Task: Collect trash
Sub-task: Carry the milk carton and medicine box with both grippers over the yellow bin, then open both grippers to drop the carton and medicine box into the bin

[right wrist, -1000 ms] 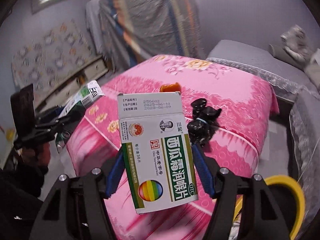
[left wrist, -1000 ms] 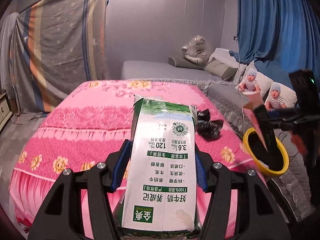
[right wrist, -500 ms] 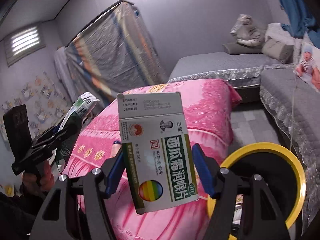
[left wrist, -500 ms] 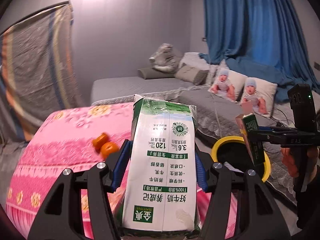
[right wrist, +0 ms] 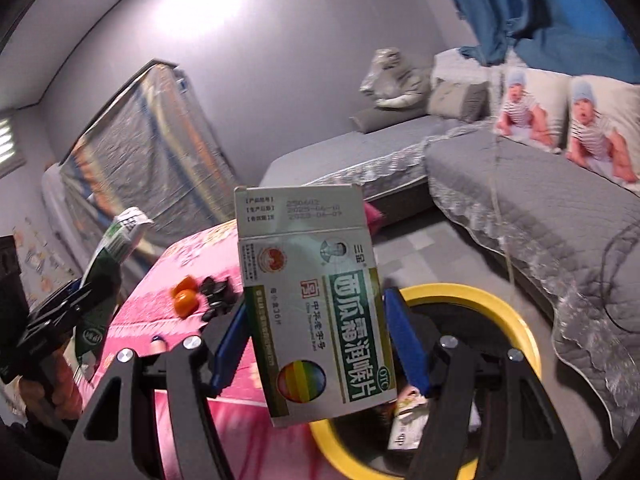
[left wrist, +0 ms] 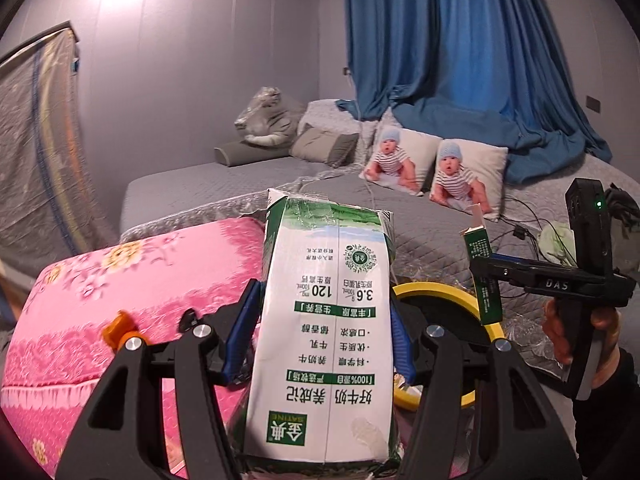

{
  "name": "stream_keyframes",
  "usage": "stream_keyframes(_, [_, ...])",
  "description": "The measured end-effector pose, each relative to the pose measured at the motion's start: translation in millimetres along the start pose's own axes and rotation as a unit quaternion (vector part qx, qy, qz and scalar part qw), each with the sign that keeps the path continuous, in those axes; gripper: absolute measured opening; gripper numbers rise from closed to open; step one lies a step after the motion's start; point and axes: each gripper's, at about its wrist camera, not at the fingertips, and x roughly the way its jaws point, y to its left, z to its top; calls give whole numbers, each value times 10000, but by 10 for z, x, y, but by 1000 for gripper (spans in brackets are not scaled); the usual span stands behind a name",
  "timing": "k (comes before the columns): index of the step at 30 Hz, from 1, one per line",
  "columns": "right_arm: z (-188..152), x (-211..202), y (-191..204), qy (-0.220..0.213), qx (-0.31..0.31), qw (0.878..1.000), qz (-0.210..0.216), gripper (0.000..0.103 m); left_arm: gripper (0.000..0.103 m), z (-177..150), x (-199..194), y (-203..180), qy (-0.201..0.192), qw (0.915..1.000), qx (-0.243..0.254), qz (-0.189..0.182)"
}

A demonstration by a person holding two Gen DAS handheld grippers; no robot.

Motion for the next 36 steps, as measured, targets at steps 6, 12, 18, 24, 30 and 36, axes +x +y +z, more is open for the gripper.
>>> stream_keyframes(6, [-91, -29, -304, -173, 278, 9981, -521, 62, 55, 37, 220, -224, 77, 9995, 183, -245])
stream_keyframes(12, [-169, 3, -567, -133, 483, 9956, -791, 62, 55, 41, 422, -427, 170, 9985, 373, -374])
stream_keyframes(18, [-244, 69, -720, -35, 656, 9943, -838, 62, 55, 33, 593, -612, 230, 9974, 480, -492])
stream_keyframes(24, [-294, 101, -786, 74, 791, 9932, -849, 63, 55, 9, 776, -708, 323, 9967, 485, -572])
stream_keyframes(30, [-342, 143, -847, 163, 904, 9918, -891, 63, 55, -38, 938, -743, 448, 9962, 438, -608])
stream_keyframes(36, [-379, 187, -913, 235, 1001, 9886, -1101, 63, 55, -103, 1133, -766, 648, 9953, 361, -616])
